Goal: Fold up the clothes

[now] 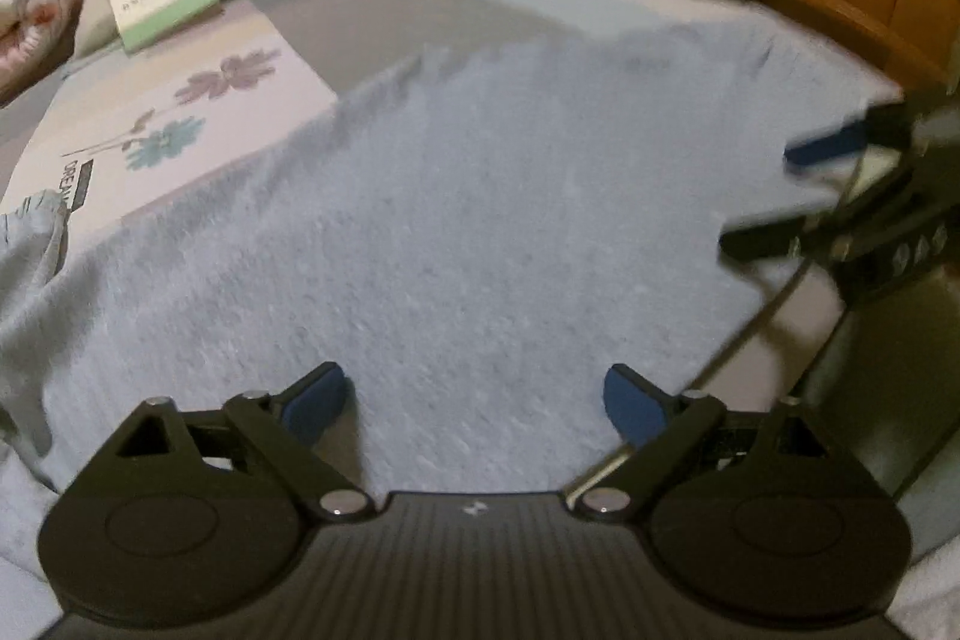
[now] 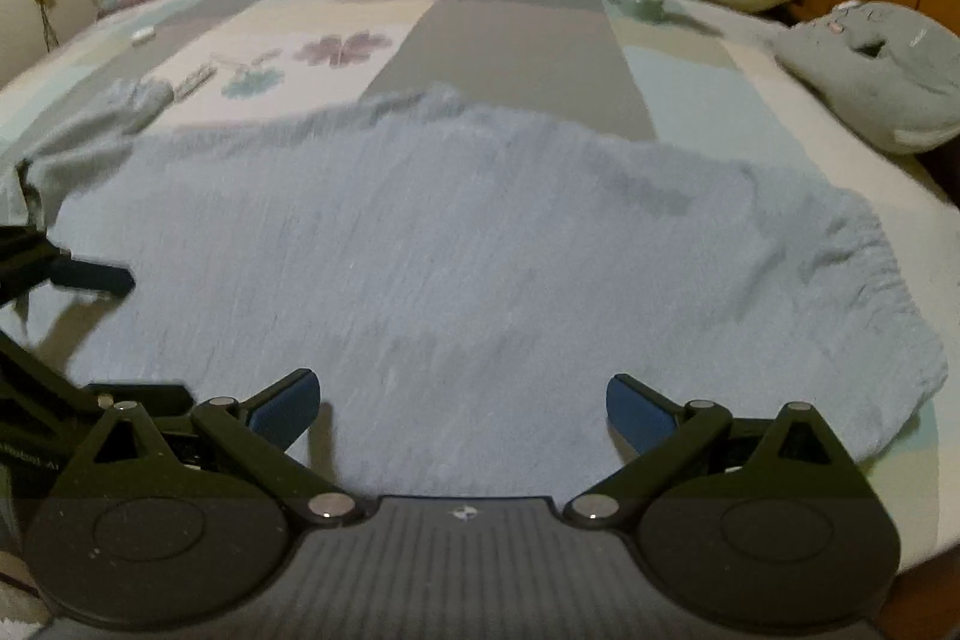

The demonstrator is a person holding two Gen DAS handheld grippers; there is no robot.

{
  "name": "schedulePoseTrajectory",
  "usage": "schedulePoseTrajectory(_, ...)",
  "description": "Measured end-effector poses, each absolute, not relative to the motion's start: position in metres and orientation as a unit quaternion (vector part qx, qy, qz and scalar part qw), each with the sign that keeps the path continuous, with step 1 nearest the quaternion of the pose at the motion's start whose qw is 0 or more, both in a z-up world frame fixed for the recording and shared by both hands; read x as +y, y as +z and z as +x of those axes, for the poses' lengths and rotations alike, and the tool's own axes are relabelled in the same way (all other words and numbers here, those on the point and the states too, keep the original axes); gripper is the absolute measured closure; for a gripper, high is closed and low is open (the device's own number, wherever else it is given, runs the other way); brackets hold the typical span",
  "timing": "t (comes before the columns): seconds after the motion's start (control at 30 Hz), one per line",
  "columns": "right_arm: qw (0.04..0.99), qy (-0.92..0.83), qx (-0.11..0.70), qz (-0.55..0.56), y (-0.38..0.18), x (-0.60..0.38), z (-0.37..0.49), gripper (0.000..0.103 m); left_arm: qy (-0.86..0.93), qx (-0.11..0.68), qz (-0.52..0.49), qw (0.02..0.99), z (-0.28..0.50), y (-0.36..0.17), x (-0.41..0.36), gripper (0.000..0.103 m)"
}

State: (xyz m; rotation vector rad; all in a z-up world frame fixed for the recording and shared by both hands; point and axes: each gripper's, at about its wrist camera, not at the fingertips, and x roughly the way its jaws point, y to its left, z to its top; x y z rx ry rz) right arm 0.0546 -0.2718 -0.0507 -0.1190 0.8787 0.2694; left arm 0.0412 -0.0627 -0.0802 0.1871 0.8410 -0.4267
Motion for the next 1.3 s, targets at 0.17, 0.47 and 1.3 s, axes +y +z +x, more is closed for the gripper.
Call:
schedulePoseTrajectory(0.17, 0.893, 0.123, 0.428, -0.061, -0.054, -0.265, 0.047, 0.000, -0.200, 0.423, 0.083, 0.880, 0.045, -0.070, -0.051, 0.008)
schedulePoseTrajectory(0.47, 0.895, 0.121, 0.428, -0.038, -0.053, -0.267, 0.049, 0.000, -0.171, 0.414, 0.109, 0.887, 0.058, -0.039, -0.018, 0.008)
schedulePoseTrajectory(1.3, 0.906, 0.150, 0.392, 0.052, -0.036, -0.296, 0.058, 0.000, 0.089, 0.521, 0.240, 0.814, 0.244, -0.070, 0.079, 0.006)
